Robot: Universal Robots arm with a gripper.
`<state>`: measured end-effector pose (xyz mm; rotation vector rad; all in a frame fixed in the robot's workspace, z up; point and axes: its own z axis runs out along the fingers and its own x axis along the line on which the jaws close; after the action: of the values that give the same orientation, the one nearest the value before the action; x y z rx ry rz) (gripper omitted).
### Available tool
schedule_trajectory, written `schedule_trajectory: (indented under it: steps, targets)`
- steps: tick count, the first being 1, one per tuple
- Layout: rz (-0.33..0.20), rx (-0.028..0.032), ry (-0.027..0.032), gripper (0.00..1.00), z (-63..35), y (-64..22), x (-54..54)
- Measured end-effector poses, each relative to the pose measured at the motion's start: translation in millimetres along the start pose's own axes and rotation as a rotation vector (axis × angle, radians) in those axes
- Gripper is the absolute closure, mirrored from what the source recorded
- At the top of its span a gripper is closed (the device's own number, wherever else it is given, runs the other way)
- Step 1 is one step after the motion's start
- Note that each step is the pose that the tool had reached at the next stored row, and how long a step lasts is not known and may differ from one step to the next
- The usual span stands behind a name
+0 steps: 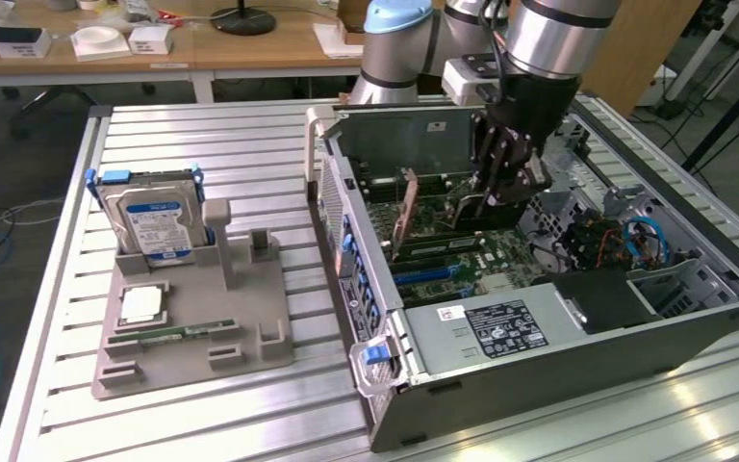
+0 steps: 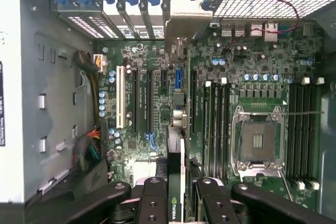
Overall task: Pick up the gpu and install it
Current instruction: 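Insert the gpu into the slot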
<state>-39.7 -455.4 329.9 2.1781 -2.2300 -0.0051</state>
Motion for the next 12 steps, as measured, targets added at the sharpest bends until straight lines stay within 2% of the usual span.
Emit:
schedule_trajectory:
  steps: [12]
  targets:
    - [0.002,-0.0001,0.0000,0.74,22.0,10.5,-0.1]
